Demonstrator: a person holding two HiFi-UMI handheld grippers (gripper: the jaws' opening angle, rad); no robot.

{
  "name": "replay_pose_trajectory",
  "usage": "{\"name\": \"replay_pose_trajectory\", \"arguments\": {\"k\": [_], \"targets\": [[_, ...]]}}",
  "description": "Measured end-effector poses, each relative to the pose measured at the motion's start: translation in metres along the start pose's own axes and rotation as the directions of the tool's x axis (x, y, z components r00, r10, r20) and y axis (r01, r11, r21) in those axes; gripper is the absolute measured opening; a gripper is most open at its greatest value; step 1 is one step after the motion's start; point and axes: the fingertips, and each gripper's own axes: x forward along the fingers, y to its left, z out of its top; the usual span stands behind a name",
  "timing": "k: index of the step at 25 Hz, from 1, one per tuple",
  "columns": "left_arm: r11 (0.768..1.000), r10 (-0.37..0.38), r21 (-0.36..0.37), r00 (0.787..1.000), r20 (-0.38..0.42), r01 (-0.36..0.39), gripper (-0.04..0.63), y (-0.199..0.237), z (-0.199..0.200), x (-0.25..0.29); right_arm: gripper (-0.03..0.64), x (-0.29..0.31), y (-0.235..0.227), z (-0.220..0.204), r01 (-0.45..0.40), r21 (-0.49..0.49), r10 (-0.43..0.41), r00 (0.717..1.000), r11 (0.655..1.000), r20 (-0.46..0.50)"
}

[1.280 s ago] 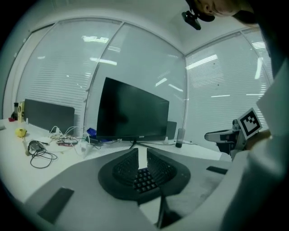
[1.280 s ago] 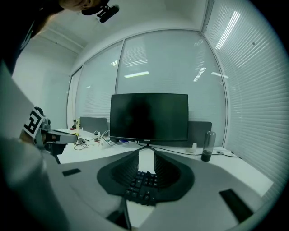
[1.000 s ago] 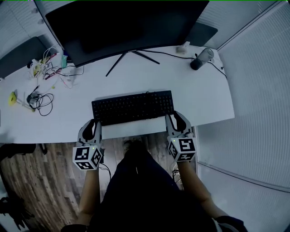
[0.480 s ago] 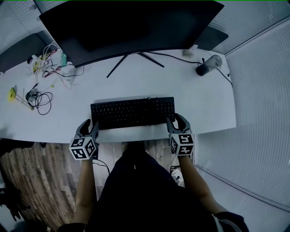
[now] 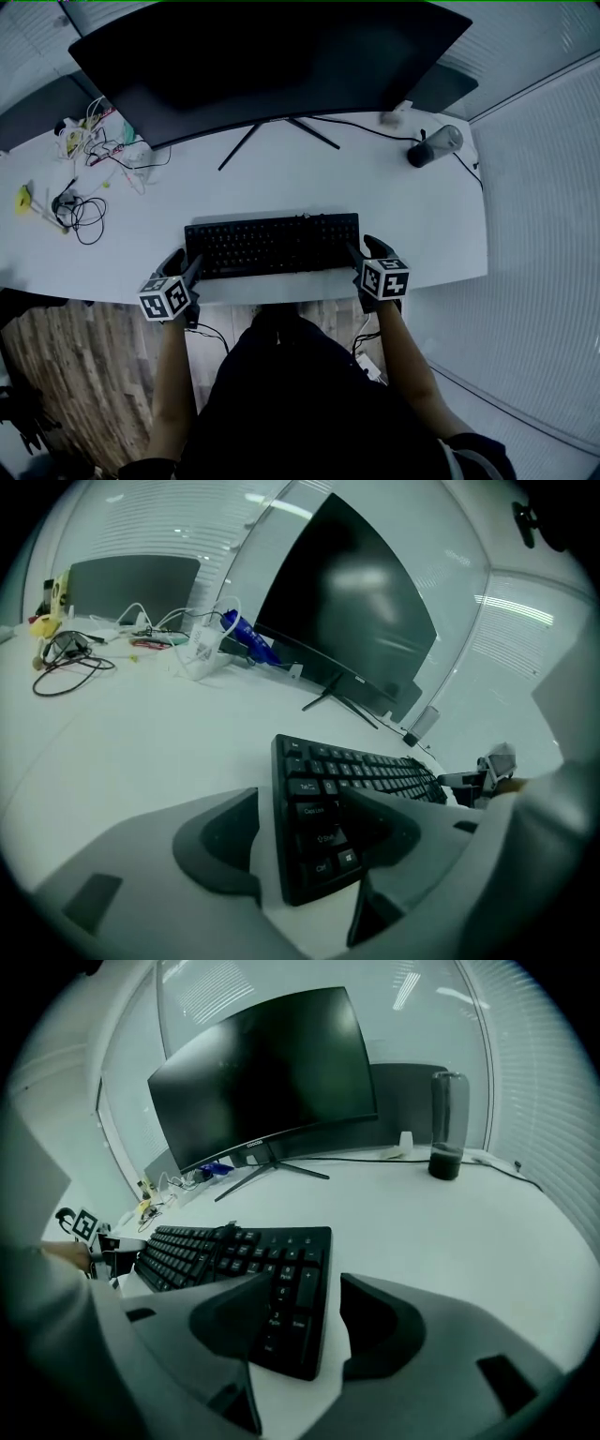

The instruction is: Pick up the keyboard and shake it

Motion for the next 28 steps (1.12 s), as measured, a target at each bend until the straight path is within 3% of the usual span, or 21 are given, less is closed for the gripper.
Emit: {"name": "replay_pose_trajectory", "arguments": {"k": [9,16,22,28], "targets": [[0.995,-0.098,-0.017,0.993,-0.072,0.097,0.267,-0.007,-0.004,0.007,0.233,0.012,-0.003,-0.006,-0.093,0.067,0.098,0.992,0.993,-0.074],[0.996,-0.089,-0.028,0.987,-0.136,0.086,0.264,-0.008,-0.005,0.011,0.216,0.018,-0.001,-0.014,-0.168,0.286,0.204,0.974,0.943,-0.101],[0.996,-0.063,-0.072,0.983,-0.172,0.051,0.258,-0.008,-0.006,0.012,0.204,0.018,-0.001,-0.013,-0.171,0.282,0.208,0.972,0.944,-0.108],[0.992,-0.055,-0.120,0.987,-0.151,0.036,0.245,-0.011,-0.008,0.006,0.201,0.013,-0.001,-0.013,-0.157,0.274,0.192,0.976,0.949,-0.104]]}}
